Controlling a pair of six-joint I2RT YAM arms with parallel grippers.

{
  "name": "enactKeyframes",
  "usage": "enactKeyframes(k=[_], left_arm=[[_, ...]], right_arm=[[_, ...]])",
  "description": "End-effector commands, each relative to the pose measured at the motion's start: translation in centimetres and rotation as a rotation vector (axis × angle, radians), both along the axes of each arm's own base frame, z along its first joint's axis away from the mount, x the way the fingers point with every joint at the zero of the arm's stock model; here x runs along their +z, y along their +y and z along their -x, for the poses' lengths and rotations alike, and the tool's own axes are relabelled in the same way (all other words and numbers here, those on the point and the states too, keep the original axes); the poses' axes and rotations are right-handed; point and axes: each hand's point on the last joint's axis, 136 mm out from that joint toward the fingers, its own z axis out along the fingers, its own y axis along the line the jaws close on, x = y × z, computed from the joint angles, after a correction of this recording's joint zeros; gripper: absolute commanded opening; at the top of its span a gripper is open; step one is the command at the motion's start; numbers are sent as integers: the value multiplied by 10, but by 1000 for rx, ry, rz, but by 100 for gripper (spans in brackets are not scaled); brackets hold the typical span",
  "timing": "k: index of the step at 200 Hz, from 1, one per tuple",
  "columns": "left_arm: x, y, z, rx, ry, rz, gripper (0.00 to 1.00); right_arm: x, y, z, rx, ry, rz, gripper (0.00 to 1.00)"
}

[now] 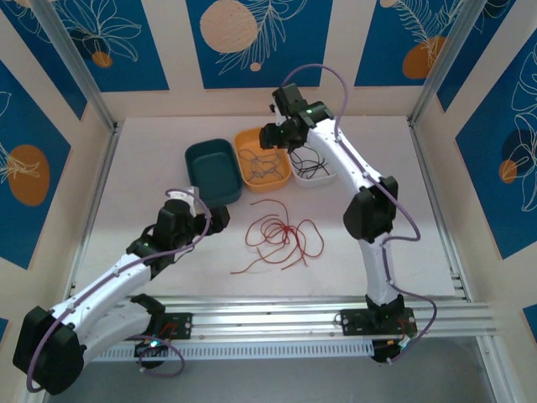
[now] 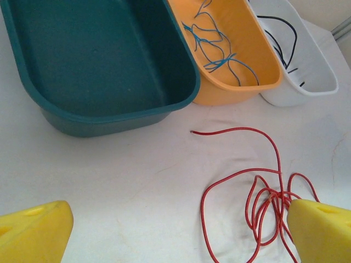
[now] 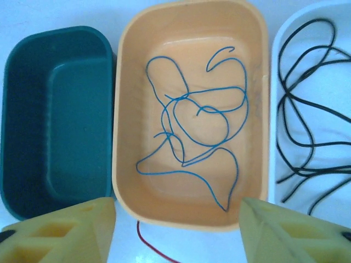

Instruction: Untangle the cables

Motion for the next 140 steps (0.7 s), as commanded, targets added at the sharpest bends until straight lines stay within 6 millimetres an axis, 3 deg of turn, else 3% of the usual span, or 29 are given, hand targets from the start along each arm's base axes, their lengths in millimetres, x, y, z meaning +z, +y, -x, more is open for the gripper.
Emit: enactKeyframes(k=[1, 29, 38, 85, 140], left_arm=[[10, -1, -4, -4, -13, 5, 100], [13, -3, -6, -14, -18, 3, 100], [13, -5, -6, -25, -19, 5, 100], [4, -25, -9, -96, 33, -4, 100], [-2, -75, -8, -216, 60, -28, 100]], right_arm=[[23, -7, 11, -28, -79, -7, 67], [25, -29, 32, -90, -91, 7, 83], [23, -38, 40, -119, -91, 14, 100], [-2, -88, 93, -301, -45, 2, 99], [-38, -134, 149, -457, 64, -87, 99]])
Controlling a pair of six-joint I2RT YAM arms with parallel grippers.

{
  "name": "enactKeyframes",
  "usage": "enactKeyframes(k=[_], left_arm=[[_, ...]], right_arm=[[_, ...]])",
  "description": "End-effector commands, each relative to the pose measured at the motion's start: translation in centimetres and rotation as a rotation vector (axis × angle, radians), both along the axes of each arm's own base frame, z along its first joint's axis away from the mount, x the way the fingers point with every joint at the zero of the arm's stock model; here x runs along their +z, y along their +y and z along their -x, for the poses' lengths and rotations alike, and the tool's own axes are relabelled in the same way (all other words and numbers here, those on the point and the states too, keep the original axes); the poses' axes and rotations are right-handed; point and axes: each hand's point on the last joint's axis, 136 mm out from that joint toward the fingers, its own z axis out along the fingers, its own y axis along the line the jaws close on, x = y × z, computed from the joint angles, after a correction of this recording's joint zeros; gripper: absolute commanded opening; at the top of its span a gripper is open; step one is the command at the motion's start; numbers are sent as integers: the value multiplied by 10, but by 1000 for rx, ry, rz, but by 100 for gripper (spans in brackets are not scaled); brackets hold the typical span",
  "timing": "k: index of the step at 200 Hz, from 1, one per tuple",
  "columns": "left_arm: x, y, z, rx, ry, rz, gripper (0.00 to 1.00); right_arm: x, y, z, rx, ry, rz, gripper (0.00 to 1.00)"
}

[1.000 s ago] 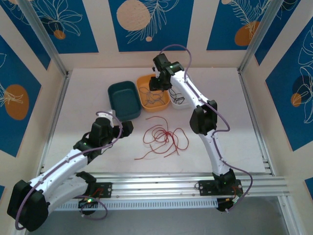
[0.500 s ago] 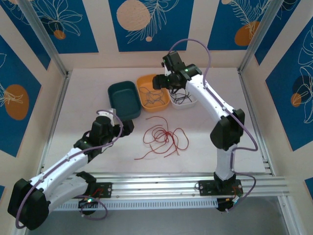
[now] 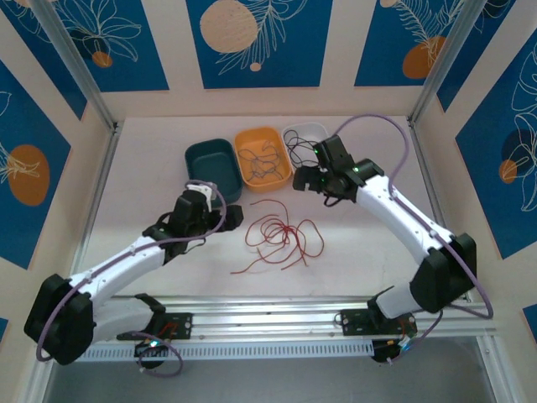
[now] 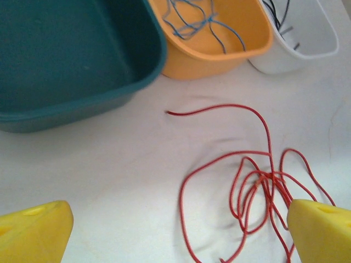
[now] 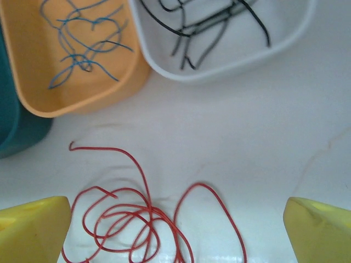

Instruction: Untangle the cables

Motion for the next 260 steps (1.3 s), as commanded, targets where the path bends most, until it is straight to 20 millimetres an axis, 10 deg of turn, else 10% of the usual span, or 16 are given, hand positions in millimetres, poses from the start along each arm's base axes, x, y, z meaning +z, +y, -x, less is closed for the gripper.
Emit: enactKeyframes(k=[1, 62, 133, 260], left_arm=[[15, -27, -2, -77, -33, 15, 100], [15, -98, -2, -212, -65, -90, 100], [-1, -179, -20, -272, -41, -205, 94], [-78, -197, -45, -221, 75, -430, 56]], right_arm=[[-5, -15, 13, -108, 13, -73, 99], [-44, -73, 46, -353, 124, -94, 99], [-45, -113, 60, -520, 65, -164, 99], [-37, -129, 67, -534, 8, -200, 99]])
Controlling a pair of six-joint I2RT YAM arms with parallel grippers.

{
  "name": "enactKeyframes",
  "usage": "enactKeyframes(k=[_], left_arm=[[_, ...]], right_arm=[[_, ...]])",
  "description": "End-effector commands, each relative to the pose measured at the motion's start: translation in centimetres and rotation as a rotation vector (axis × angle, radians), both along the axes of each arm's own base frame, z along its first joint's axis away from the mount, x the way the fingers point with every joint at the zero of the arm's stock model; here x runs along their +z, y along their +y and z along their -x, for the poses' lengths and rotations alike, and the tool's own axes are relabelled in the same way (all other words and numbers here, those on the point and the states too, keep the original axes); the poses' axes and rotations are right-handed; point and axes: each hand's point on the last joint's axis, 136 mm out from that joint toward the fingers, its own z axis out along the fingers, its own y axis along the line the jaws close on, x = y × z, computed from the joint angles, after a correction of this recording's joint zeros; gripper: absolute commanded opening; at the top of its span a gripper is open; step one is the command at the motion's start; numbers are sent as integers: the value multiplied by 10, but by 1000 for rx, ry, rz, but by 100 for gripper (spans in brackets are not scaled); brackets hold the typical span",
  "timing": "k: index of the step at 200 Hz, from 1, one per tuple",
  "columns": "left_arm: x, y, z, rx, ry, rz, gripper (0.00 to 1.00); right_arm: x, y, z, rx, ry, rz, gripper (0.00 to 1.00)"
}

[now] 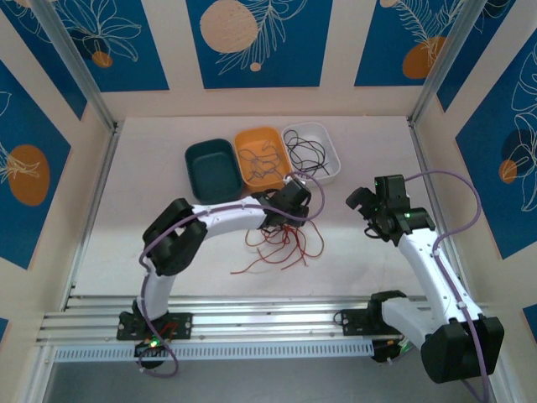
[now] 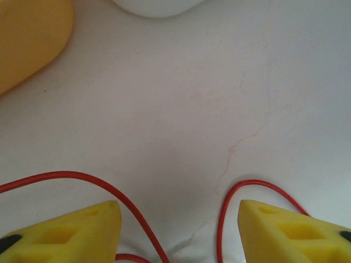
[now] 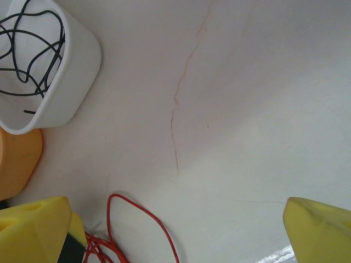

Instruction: Untangle the cables

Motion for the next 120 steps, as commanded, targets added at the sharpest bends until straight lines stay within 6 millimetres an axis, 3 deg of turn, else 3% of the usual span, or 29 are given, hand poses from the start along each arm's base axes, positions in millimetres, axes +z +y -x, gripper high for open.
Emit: enactKeyframes(k=[1, 35, 88, 120], left_arm=[[-9, -2, -2, 11, 8, -44, 56], [-20, -1, -6, 35, 22, -76, 47], [-24, 13, -3, 87, 35, -110, 54], [-32, 10, 0, 74, 58, -109, 51]], right_arm=[[-1, 2, 1, 13, -3, -13, 99], [-7, 5, 0, 13, -2, -37, 99], [-11, 5, -1, 21, 17, -37, 99], [-12, 6, -3, 17, 11, -50, 99]])
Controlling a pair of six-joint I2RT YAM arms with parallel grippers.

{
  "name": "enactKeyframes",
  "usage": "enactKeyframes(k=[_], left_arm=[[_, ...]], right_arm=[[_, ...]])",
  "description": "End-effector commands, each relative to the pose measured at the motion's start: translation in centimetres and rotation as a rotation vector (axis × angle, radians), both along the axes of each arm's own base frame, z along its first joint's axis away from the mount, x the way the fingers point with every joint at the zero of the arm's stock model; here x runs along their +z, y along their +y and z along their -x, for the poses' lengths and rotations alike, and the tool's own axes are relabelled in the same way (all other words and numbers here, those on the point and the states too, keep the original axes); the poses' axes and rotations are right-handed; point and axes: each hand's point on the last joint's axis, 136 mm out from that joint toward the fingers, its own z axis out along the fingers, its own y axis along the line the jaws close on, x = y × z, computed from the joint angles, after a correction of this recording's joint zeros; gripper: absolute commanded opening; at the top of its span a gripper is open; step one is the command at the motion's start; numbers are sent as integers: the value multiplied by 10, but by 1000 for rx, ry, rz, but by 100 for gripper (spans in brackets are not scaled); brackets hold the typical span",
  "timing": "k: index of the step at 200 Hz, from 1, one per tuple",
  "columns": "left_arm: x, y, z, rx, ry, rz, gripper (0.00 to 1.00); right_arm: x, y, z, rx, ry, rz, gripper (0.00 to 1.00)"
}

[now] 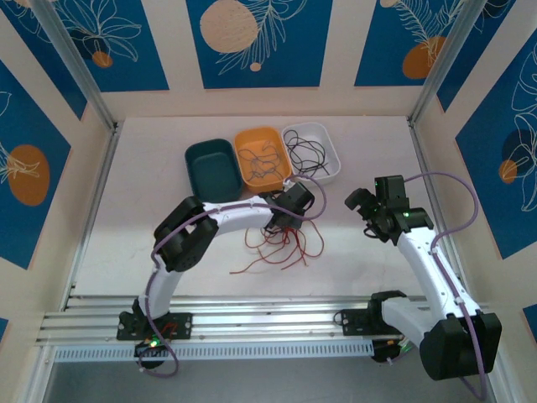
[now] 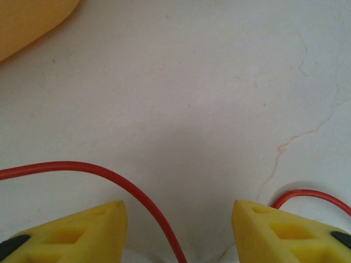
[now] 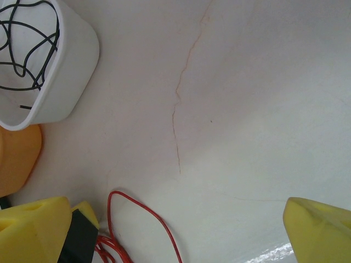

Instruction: Untangle the cables

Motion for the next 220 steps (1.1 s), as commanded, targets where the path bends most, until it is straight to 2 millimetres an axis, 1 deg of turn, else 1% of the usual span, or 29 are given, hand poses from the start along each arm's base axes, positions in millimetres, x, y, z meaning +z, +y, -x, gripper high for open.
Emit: enactKeyframes(k=[1, 21, 35, 47, 57, 80, 91, 102, 115, 139, 154, 187, 220], left_arm=[[-7, 0, 4, 5, 21, -25, 50], [-11, -2, 3, -3, 27, -24, 43], [-9, -5, 2, -11, 16, -15, 37], [-6, -10, 2, -42, 11, -3, 25], [-3, -12, 2, -58, 10, -3, 19], [14, -23, 3, -118, -9, 50, 12], [24, -32, 8, -168, -10, 95, 6], [35, -41, 14, -219, -9, 150, 3], [46, -52, 22, -272, 4, 219, 1], [73, -68, 38, -365, 15, 345, 1], [90, -74, 48, -427, 18, 411, 1], [130, -80, 71, -565, 4, 521, 0], [170, -75, 85, -658, -69, 584, 1]], right_arm=[[-4, 3, 0, 10, -1, -20, 99], [-4, 4, 0, 12, 0, -23, 99], [-4, 3, 0, 12, 2, -19, 99], [-5, 3, 1, 12, 5, -17, 99], [-5, 2, 1, 12, 6, -16, 99], [-4, 3, 0, 17, 1, -18, 99], [-4, 4, -1, 22, -3, -23, 99], [-5, 6, -2, 28, -10, -28, 99], [-5, 8, -4, 37, -15, -37, 99], [-7, 11, -6, 48, -13, -48, 99], [-10, 13, -7, 56, -2, -49, 99], [-10, 16, -9, 67, 3, -55, 99], [-8, 20, -14, 84, -17, -65, 99]])
